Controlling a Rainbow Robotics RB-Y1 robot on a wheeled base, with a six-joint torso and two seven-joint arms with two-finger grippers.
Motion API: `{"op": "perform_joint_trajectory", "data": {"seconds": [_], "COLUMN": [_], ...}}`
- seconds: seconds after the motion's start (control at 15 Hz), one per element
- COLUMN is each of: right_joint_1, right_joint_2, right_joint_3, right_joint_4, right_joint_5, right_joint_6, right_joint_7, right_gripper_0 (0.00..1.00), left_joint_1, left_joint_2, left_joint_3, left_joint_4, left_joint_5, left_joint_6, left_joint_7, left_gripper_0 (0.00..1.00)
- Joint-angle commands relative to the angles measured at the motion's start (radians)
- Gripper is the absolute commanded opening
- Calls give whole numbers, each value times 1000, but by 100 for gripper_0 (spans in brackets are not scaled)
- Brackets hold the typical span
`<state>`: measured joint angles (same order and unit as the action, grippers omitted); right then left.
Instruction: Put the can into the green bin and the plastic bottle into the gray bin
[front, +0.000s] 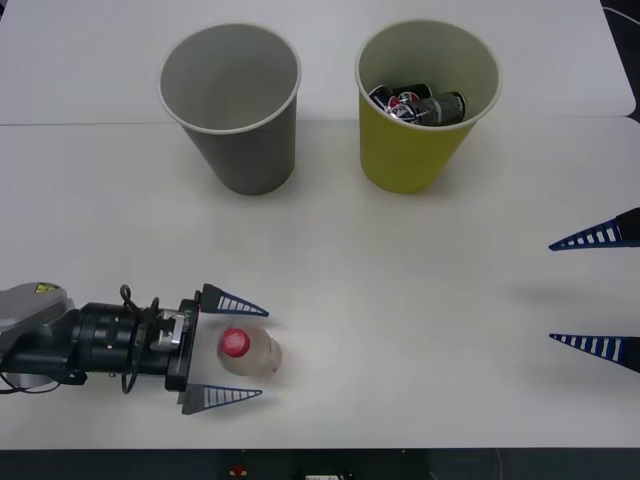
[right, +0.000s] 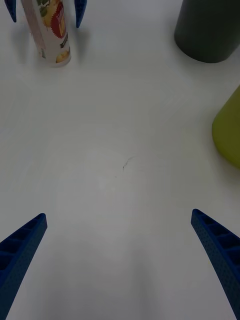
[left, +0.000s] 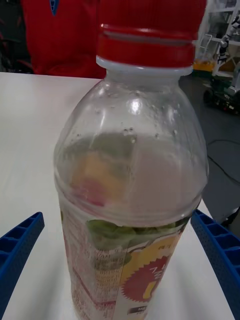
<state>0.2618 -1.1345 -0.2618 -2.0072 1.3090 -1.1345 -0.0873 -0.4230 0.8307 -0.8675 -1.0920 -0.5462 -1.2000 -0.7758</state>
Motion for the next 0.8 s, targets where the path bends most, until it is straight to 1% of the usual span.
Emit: {"op": "perform_joint_trajectory", "data": {"seconds": [0.07, 0.2, 0.27, 0.4, 0.8], "right_joint_1": [0, 0, 0, 0, 0], "right_joint_2": [0, 0, 0, 0, 0], "right_joint_3": [0, 0, 0, 0, 0], "right_joint_4": [0, 0, 0, 0, 0], "right_joint_5": [0, 0, 0, 0, 0], "right_joint_6": [0, 0, 0, 0, 0], "right_joint_7": [0, 0, 0, 0, 0], "right_gripper_0": [100, 100, 100, 100, 100], "left_joint_1": [-2, -2, -2, -2, 0], "left_joint_2": [-24, -25, -25, -25, -25], "left_joint_3": [-1, -1, -1, -1, 1], "left_joint_4": [0, 0, 0, 0, 0], "left_joint_5": [-1, -3, -1, -3, -3], "left_joint_6": [13, 13, 13, 14, 14], "left_joint_7": [3, 4, 4, 7, 12], "left_gripper_0": [100, 100, 98, 0, 0]}}
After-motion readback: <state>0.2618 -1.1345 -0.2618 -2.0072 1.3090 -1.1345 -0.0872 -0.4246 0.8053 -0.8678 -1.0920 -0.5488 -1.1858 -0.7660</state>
